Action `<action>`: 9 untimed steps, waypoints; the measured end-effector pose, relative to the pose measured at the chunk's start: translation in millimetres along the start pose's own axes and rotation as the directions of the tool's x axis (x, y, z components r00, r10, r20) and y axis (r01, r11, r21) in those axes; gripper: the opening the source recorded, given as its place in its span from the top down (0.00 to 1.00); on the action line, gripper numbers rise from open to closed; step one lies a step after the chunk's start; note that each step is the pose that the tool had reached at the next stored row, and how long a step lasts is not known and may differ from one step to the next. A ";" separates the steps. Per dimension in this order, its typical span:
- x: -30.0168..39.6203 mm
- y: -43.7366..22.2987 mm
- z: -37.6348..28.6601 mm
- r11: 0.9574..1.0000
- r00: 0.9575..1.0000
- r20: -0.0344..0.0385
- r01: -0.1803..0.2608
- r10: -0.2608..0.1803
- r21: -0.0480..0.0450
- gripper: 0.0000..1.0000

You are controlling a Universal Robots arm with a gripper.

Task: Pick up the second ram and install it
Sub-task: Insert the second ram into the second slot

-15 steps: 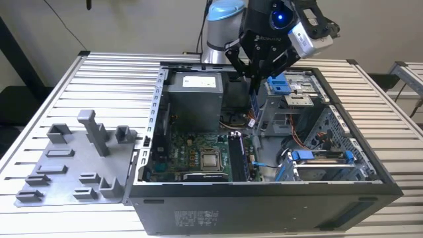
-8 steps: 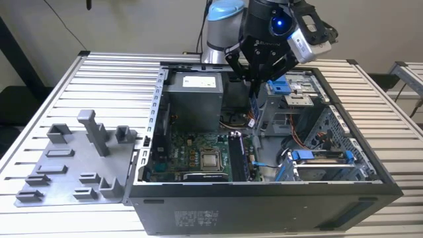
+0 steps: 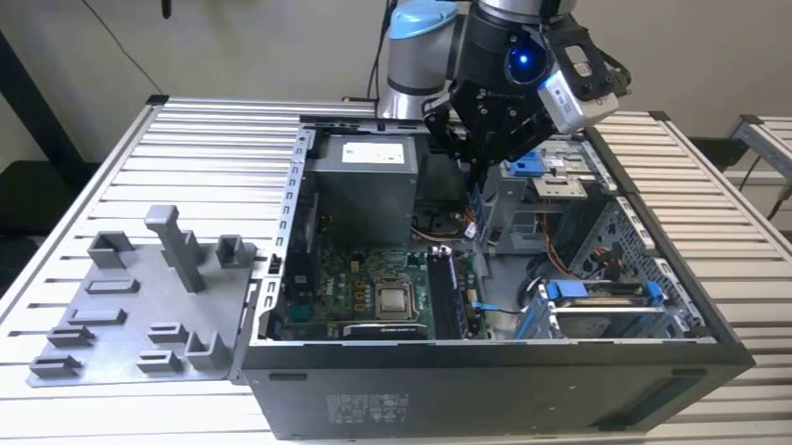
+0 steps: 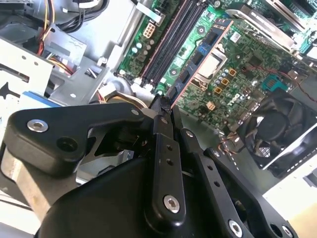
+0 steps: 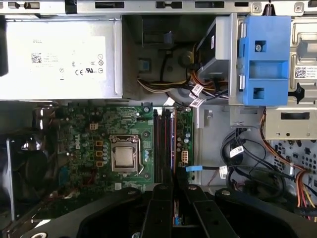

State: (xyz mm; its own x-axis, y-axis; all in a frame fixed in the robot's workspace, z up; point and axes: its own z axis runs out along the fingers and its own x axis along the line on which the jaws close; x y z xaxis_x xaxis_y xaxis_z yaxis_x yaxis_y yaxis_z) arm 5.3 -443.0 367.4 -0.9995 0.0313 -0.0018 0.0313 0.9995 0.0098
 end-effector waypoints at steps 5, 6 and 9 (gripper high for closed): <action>0.0 -0.3 5.5 1.000 1.000 0.000 0.000 0.000 0.000 0.86; 0.0 -0.3 6.1 1.000 1.000 0.000 0.000 0.000 0.000 0.86; 0.4 -0.3 7.7 1.000 1.000 0.000 0.000 0.000 0.000 0.86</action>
State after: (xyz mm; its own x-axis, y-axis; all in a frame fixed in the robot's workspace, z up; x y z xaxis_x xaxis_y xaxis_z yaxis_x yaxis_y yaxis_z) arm 4.9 -443.3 359.8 -0.9995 0.0315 -0.0018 0.0315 0.9995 0.0098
